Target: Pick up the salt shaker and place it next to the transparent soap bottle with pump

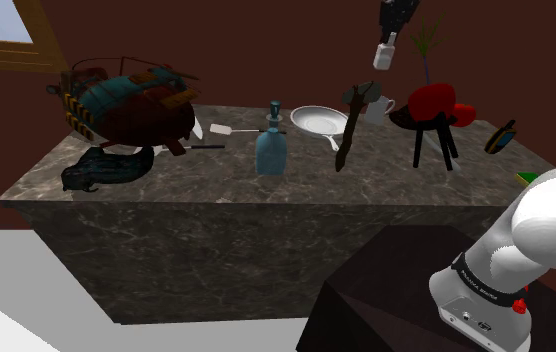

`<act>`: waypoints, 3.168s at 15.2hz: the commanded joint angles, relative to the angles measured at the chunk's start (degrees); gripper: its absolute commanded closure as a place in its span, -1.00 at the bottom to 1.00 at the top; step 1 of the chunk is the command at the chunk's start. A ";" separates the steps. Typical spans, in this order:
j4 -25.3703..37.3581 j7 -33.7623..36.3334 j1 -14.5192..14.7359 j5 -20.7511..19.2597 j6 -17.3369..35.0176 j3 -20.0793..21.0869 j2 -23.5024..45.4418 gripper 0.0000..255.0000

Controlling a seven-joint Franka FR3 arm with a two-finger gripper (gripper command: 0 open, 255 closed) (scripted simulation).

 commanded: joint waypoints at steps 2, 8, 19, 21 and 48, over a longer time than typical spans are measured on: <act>-3.07 4.52 1.70 -0.60 -0.41 2.69 -3.01 1.00; -7.65 13.03 4.75 -0.59 -1.37 8.19 -7.56 1.00; -14.80 22.13 7.84 0.50 1.24 13.98 -11.04 1.00; -16.70 22.28 7.84 0.48 2.77 13.96 -11.40 1.00; -37.46 24.47 7.72 -0.29 23.53 13.64 -11.29 1.00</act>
